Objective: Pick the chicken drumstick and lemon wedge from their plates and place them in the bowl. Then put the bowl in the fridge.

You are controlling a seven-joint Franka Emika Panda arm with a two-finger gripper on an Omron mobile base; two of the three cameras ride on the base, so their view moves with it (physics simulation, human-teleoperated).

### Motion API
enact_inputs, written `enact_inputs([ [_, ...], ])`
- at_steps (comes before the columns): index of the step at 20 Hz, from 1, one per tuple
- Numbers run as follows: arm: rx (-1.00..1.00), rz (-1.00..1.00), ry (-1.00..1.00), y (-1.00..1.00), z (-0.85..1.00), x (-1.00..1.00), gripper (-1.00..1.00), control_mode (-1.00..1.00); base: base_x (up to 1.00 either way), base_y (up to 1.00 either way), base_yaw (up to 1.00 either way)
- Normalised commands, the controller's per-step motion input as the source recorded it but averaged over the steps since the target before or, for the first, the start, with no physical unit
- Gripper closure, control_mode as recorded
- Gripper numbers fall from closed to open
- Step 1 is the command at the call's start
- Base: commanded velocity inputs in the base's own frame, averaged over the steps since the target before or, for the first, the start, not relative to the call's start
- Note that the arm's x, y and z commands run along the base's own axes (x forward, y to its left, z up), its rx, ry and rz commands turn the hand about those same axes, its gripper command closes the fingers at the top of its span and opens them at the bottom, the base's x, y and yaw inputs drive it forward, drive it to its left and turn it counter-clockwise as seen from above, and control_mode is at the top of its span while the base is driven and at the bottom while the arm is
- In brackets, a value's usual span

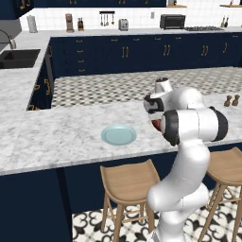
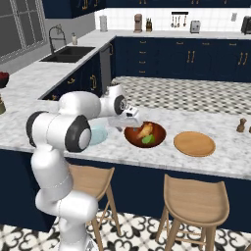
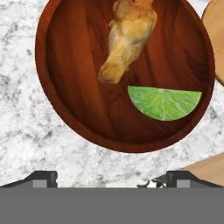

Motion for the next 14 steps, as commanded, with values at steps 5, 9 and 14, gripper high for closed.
enact_inputs([
  [5, -0.11, 0.41, -0.12, 0.20, 0.00, -0.15, -1.00, -1.00, 0.00, 0.00, 0.00],
  [9, -0.02, 0.33, -0.15, -0.12, 0.00, 0.12, -1.00, -1.00, 0.00, 0.00, 0.00],
  [14, -0.10, 0.16, 0.31, 0.00, 0.00, 0.35, -1.00, -1.00, 0.00, 0.00, 0.00],
])
